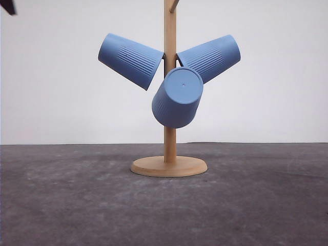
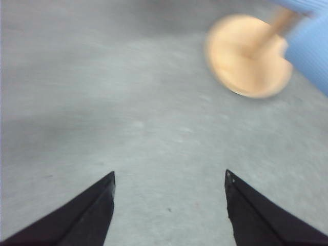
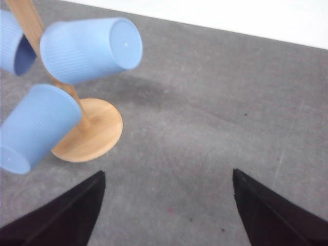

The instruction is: Place three cups

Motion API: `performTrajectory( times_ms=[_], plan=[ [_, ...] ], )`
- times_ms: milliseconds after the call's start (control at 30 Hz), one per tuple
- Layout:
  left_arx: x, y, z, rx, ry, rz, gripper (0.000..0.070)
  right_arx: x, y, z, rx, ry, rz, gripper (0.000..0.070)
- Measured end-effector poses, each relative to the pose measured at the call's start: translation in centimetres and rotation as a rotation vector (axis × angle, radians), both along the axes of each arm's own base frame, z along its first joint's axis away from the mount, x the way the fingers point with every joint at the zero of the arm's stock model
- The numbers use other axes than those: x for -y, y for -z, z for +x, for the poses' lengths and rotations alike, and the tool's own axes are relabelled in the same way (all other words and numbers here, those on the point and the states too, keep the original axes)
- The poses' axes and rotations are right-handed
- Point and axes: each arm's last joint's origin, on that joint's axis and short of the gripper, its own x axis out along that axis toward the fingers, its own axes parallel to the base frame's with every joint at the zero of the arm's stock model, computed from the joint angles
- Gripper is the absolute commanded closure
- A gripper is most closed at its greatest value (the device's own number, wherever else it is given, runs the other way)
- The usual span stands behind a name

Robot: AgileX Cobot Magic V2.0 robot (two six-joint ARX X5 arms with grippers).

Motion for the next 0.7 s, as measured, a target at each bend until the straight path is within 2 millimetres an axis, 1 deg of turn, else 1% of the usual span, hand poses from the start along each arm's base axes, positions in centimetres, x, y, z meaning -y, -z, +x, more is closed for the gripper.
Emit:
performTrajectory(
  times_ms=[67,100,133,167,200,233,700],
  plan=[
    [-0.34,-0.34,-0.56,0.019,-0.016,-0.002,0.0307,0.13,0.09,-0.01,-0.01,0.007,-0.003,0.0212],
    [-0.47,-0.44,-0.73,0.025,-0.023,-0.003,0.031,0.14,0.12,0.01,-0.012,0.007,-0.005,0.0258],
    [-0.55,-0.49,-0.81,0.027,-0.029,-0.004,0.0365,0.14,0.14,0.03,-0.014,0.007,-0.005,0.0374],
    [-0.61,-0.5,-0.83,0.027,-0.034,-0.006,0.0467,0.14,0.16,0.03,-0.016,0.007,-0.005,0.0534],
    [-0.61,-0.47,-0.82,0.024,-0.034,-0.005,0.0632,0.15,0.17,0.01,-0.018,0.006,-0.004,0.0651],
    [-0.61,-0.44,-0.82,0.021,-0.034,-0.005,0.0699,0.15,0.18,0.0,-0.019,0.004,-0.004,0.0696],
    [-0.61,-0.54,-0.6,0.034,-0.065,-0.032,0.07,0.13,0.15,0.02,-0.017,0.005,0.001,0.0688]
  ],
)
